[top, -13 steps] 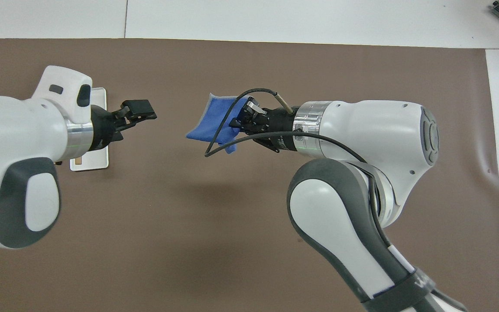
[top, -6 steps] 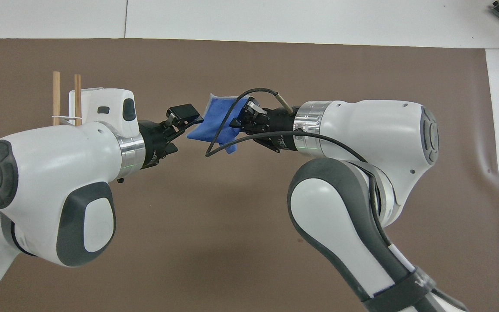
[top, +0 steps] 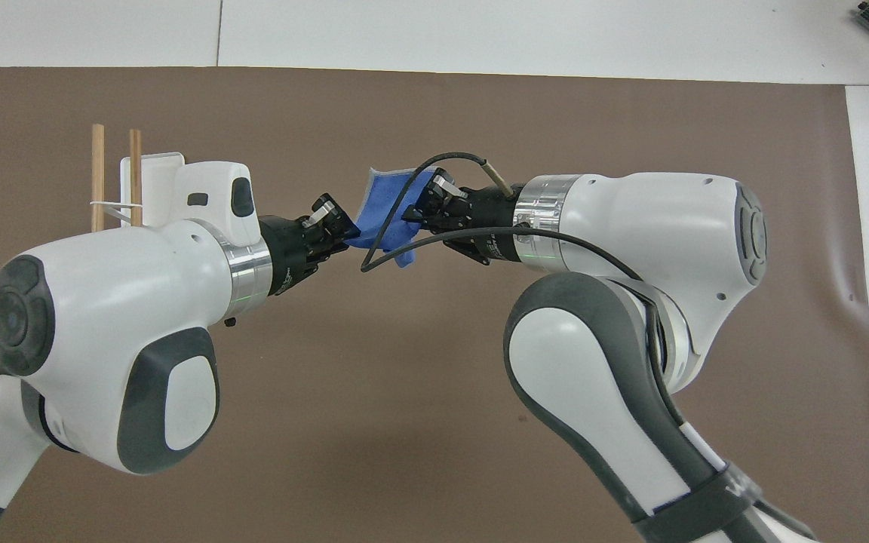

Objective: Right arm passes towel to left arm to hang
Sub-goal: 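Reach the left gripper toward the towel held by the right gripper, then grasp the towel with the left gripper while the right gripper releases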

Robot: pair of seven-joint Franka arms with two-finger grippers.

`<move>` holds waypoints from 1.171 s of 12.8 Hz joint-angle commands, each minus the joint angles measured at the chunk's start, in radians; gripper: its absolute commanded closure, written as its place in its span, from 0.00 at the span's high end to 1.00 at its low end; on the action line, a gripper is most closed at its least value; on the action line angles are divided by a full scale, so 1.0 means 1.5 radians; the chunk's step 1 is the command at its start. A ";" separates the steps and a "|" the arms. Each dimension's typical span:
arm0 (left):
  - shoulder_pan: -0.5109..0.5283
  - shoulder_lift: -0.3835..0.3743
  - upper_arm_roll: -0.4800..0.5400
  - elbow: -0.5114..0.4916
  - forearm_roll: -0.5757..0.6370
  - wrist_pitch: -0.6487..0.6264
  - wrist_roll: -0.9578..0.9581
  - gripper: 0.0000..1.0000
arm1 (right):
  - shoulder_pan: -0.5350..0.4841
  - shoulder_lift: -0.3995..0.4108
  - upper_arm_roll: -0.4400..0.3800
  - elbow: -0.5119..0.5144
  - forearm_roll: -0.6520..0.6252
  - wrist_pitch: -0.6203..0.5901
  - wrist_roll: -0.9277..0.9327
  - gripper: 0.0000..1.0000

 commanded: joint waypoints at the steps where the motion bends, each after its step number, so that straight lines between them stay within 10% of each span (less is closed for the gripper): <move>1: -0.022 -0.006 0.012 -0.010 -0.014 0.016 -0.003 0.00 | -0.009 0.004 0.004 0.009 0.016 -0.014 -0.007 0.00; 4: -0.023 -0.006 0.012 -0.011 -0.014 0.014 0.004 0.00 | -0.009 0.001 0.003 0.008 0.011 -0.017 -0.006 0.00; 5: -0.021 -0.006 0.014 -0.010 -0.014 0.014 0.008 0.00 | -0.011 -0.001 0.000 0.008 0.010 -0.036 -0.007 0.40; 11: 0.089 0.013 0.015 -0.013 -0.013 0.015 0.118 0.00 | -0.065 -0.029 -0.003 -0.019 -0.057 -0.056 0.002 0.95; 15: 0.181 0.067 0.015 -0.013 -0.013 0.053 0.244 0.00 | -0.123 -0.066 -0.004 -0.031 -0.311 -0.133 -0.006 1.00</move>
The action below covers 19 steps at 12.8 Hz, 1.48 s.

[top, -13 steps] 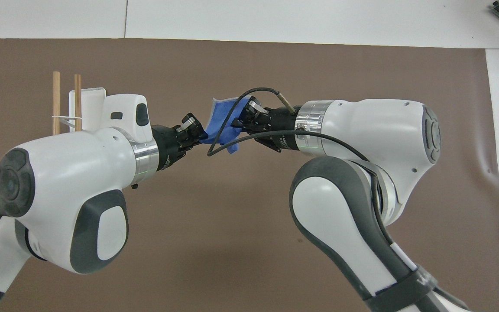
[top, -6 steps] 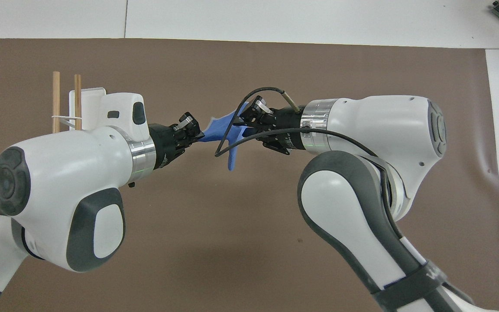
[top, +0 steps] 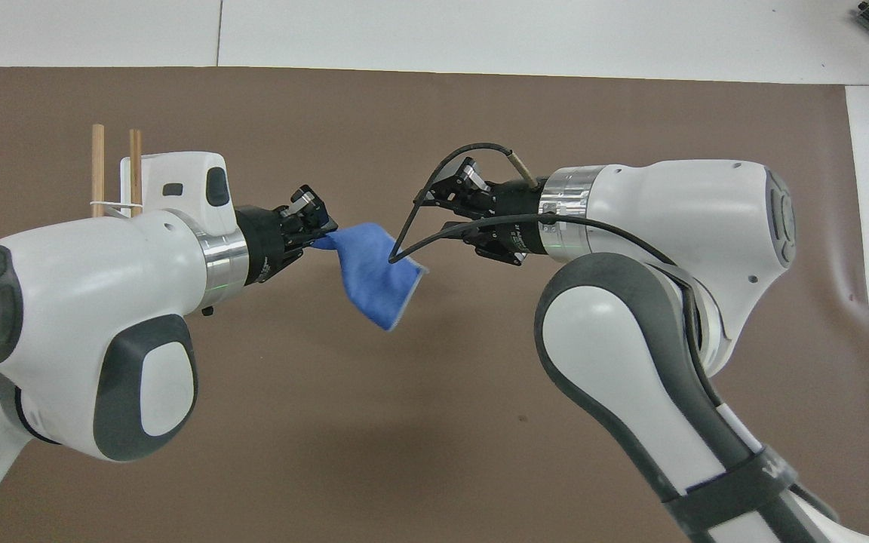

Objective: Right arm passes towel to left arm to hang
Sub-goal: 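Grasp the towel with the left gripper while the right gripper releases, then carry the towel with the left gripper while the right gripper withdraws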

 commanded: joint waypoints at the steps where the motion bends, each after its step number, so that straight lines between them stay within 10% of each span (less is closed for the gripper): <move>1: 0.048 0.040 -0.007 -0.007 -0.013 0.058 0.076 0.00 | -0.033 -0.043 0.003 -0.020 -0.120 -0.062 -0.007 1.00; 7: 0.161 0.078 -0.007 0.028 -0.012 0.106 0.144 0.00 | -0.066 -0.071 0.004 0.033 -0.336 -0.231 -0.063 1.00; 11: 0.207 0.100 -0.007 0.080 -0.009 0.103 0.150 0.00 | -0.137 -0.102 0.003 0.025 -0.325 -0.306 -0.256 1.00; 19: 0.269 0.101 0.000 0.074 -0.004 0.098 0.243 0.00 | -0.154 -0.100 0.003 0.027 -0.314 -0.306 -0.263 1.00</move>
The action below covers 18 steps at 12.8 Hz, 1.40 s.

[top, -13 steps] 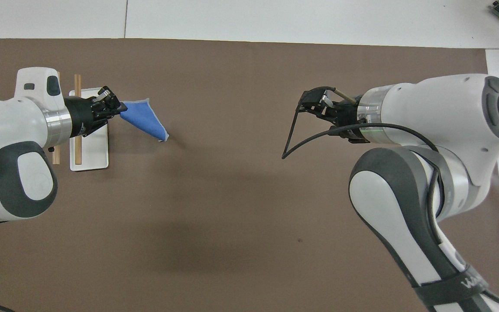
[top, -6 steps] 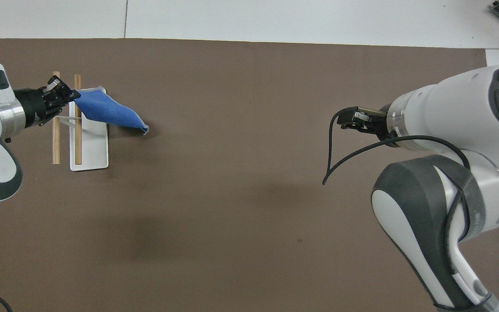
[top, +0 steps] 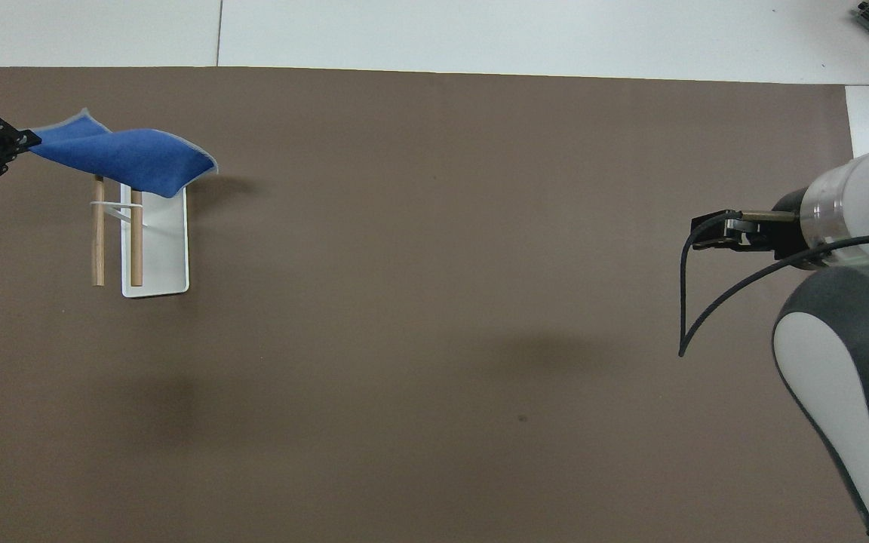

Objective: Right arm passes towel to left arm to hang
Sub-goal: 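Carry the towel with the left gripper while the right gripper withdraws, then drape the towel over the white rack with the left gripper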

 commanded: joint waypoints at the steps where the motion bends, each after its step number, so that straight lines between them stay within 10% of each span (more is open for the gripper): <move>1: 0.018 0.001 -0.002 -0.003 -0.003 0.001 0.018 0.00 | -0.011 0.002 0.006 0.010 0.017 -0.001 -0.016 1.00; 18: -0.030 -0.080 0.002 -0.189 -0.002 0.008 0.073 0.00 | -0.017 0.001 0.006 0.017 0.026 -0.047 -0.086 1.00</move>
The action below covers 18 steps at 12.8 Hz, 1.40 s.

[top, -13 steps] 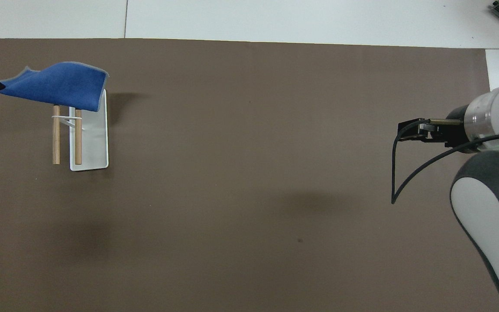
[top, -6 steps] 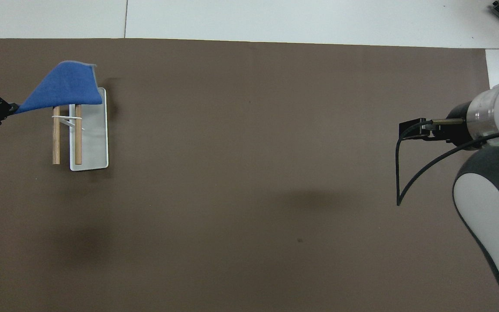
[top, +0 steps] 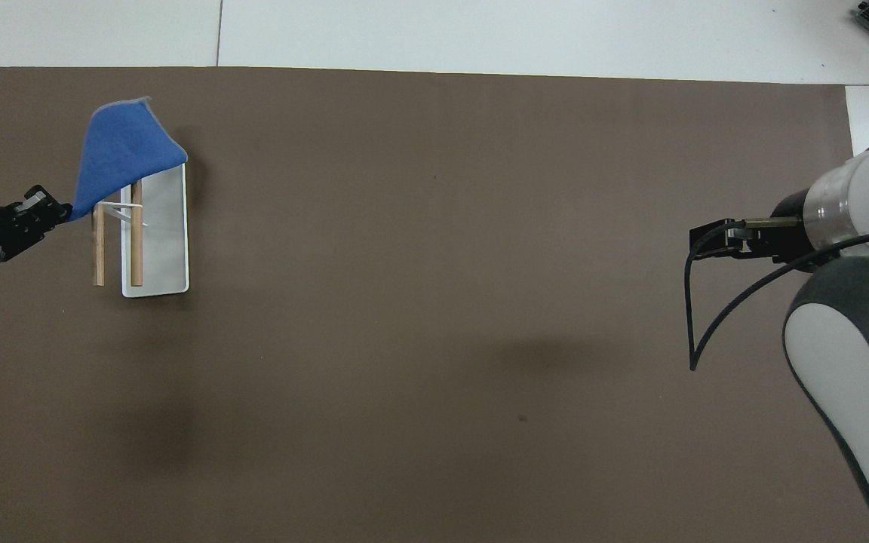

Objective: Right arm passes towel to left arm to hang
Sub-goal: 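Drape the towel over the white rack with the left gripper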

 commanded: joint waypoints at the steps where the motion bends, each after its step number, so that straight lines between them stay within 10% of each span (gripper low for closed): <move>1: -0.021 -0.026 0.008 -0.033 -0.002 0.007 0.017 0.00 | -0.008 -0.006 0.003 -0.003 0.005 -0.007 -0.020 1.00; 18: 0.029 0.041 0.011 0.098 -0.002 0.002 0.208 0.00 | -0.011 -0.005 0.004 -0.003 0.016 -0.002 -0.018 1.00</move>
